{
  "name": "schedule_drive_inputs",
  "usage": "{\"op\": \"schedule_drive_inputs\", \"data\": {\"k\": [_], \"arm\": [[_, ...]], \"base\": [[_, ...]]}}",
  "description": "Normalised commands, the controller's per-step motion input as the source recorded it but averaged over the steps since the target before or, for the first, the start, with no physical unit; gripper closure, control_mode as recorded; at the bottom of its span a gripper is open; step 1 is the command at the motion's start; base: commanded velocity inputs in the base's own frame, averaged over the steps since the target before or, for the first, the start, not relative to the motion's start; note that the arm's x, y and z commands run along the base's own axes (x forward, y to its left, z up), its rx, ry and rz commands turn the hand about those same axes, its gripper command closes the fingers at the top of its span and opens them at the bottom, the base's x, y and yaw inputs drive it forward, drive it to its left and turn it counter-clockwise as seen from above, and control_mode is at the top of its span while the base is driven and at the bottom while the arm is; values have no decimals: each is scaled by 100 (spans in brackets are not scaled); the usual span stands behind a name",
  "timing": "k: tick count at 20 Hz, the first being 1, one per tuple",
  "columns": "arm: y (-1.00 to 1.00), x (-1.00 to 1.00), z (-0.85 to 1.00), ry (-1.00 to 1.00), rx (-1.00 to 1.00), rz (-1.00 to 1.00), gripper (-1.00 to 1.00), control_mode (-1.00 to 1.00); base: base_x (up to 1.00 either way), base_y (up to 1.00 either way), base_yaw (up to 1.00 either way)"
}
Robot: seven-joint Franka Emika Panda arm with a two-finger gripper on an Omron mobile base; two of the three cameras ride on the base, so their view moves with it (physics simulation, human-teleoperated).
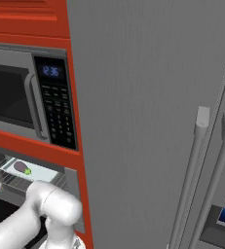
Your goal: Place the eggplant on the top rack of the oven.
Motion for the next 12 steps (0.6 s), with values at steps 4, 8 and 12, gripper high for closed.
{"op": "schedule_drive_inputs", "data": {"k": [4, 8, 12], "arm": [[-15, -73, 72, 0, 1, 0, -100, -100], [-44, -68, 88, 17, 18, -5, -100, -100], [-57, -72, 90, 5, 18, -5, -100, -100]], "base": [[0, 0, 0], [0, 0, 0], [0, 0, 0]]}}
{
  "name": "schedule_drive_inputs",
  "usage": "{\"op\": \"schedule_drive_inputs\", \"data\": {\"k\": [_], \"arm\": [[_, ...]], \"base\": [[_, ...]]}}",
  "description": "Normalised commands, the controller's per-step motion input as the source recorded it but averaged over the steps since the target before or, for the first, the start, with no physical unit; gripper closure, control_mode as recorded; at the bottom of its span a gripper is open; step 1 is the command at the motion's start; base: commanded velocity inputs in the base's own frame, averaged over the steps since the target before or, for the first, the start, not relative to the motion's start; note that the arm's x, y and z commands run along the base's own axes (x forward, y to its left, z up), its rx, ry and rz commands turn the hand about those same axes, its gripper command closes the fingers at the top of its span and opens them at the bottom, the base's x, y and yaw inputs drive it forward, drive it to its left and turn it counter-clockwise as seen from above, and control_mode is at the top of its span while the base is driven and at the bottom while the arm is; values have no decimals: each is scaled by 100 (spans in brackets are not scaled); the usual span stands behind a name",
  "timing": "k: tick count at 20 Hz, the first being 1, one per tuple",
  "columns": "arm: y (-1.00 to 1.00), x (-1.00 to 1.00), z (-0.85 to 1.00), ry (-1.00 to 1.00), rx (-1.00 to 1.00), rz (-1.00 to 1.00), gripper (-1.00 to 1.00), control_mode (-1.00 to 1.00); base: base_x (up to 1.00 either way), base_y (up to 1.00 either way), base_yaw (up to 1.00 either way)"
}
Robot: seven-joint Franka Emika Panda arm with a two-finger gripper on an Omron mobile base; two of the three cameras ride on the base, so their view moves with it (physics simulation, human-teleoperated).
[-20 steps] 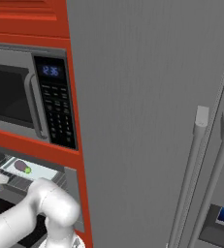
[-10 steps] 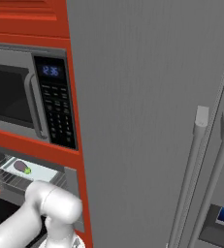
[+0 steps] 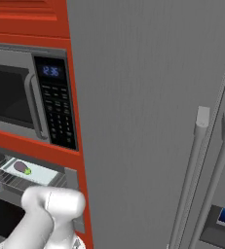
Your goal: Place the eggplant on the top rack of the oven.
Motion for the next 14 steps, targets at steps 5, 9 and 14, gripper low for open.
{"op": "schedule_drive_inputs", "data": {"k": [5, 9, 14], "arm": [[-62, -63, 85, 0, 16, -2, -100, -100], [-50, -47, 85, 5, 13, -3, -100, -100], [-10, 1, 55, 27, 3, -1, -100, -100]], "base": [[0, 0, 0], [0, 0, 0], [0, 0, 0]]}}
